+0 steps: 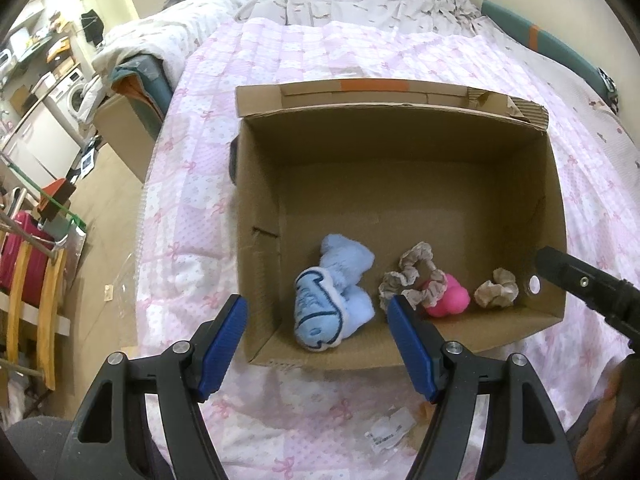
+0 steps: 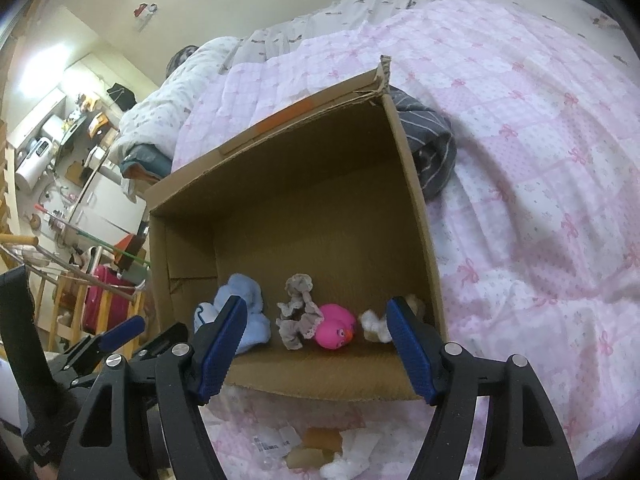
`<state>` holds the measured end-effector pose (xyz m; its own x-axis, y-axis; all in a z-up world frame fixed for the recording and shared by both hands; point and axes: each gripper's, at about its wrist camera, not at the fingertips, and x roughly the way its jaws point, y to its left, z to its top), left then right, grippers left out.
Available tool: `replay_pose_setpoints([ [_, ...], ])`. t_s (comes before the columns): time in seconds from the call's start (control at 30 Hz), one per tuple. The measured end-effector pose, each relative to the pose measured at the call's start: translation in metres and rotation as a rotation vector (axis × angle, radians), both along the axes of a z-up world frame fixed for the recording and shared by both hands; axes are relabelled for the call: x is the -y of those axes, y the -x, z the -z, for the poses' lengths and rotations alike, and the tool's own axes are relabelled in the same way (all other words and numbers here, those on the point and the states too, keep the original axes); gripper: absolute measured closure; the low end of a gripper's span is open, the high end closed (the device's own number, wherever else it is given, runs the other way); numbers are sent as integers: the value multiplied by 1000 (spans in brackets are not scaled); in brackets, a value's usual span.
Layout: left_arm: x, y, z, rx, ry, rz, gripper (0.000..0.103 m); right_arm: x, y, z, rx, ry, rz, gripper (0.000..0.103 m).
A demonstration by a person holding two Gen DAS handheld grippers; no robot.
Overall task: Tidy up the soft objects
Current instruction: 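Withdraw both grippers from the box toward the white knotted cloth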
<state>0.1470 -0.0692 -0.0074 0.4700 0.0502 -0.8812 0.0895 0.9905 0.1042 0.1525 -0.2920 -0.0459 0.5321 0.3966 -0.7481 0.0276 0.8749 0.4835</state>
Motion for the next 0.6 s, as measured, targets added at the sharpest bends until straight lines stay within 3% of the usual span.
replay_pose_setpoints([
  [0.6, -41, 41, 0, -7, 68, -23, 33, 4, 42, -2, -29, 25, 1, 26],
])
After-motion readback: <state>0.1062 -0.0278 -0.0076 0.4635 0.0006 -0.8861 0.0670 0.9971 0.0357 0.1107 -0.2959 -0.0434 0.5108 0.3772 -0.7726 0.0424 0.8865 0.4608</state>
